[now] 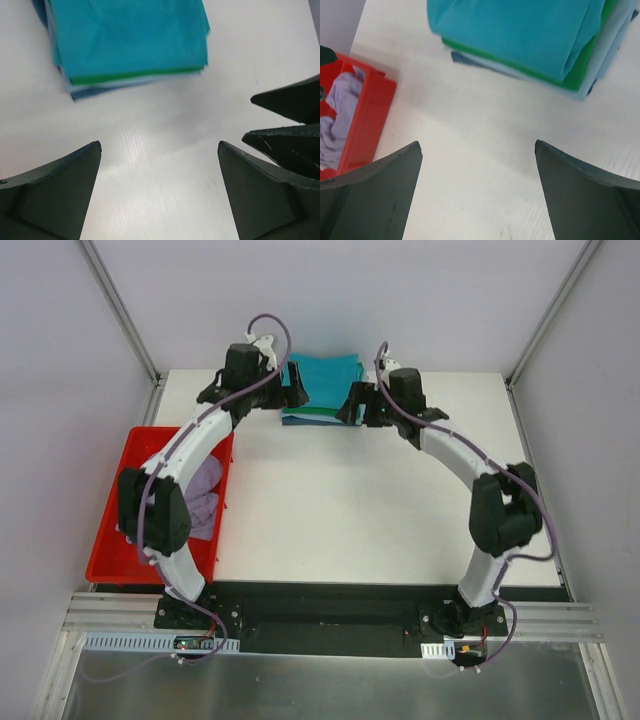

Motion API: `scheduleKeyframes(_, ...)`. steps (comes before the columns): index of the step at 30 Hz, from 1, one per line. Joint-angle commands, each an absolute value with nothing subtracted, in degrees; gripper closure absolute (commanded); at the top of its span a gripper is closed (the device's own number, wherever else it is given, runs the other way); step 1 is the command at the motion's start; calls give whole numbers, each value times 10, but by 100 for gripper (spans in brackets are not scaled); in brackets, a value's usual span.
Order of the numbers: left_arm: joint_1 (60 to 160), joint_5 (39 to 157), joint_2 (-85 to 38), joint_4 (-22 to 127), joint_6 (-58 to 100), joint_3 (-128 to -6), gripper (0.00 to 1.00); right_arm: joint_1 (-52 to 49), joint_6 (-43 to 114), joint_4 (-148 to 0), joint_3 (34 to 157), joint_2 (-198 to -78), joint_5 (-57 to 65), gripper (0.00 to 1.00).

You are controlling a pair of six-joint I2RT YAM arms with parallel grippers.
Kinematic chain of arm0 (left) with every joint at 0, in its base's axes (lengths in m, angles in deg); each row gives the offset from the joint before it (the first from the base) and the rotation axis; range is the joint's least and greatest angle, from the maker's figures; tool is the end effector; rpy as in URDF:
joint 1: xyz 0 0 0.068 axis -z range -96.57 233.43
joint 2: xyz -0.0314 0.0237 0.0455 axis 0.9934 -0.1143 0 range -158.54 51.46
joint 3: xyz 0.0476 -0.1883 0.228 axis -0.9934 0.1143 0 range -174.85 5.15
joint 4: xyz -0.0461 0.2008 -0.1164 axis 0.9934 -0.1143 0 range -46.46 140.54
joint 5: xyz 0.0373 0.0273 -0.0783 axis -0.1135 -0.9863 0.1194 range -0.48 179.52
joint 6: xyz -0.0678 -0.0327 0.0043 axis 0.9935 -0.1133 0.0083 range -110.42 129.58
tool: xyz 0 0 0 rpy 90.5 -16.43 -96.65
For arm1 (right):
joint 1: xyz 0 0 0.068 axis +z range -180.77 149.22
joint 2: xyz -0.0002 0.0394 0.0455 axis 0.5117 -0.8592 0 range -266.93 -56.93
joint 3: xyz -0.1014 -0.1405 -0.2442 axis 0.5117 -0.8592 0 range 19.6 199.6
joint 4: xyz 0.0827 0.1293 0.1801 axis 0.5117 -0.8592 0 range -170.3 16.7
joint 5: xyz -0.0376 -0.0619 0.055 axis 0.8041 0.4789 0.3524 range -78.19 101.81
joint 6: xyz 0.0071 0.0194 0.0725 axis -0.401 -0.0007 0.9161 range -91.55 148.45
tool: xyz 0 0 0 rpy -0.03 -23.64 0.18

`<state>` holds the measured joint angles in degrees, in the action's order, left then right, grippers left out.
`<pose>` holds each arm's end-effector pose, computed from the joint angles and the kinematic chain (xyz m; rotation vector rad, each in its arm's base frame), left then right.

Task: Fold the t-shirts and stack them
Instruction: Put the neatly folded tshirt into the corner of the board with both arms

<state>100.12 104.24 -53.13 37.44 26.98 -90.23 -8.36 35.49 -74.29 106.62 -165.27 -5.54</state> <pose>0.4205 -0.1430 0.3685 0.1602 1.9959 -0.6384 0.4194 0.1935 0.3155 -0.4667 1.9401 0.6312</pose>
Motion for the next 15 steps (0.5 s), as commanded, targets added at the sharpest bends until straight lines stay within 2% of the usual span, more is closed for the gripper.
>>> scheduleKeyframes(1,1067,976,-370,381,297,-748,1,-44,313,-701,923,-1482,21,4)
scheduleKeyframes(5,1121,908,-274,381,351,-611,1,-21,338,-708,767,-1355,103,4)
scheduleKeyframes(9,1141,899,-198,385,440,-490,1,-14,400,-711,636,-1217,165,4)
scheduleKeyframes(15,1147,899,-130,383,476,-403,1,-12,444,-687,501,-1060,251,4)
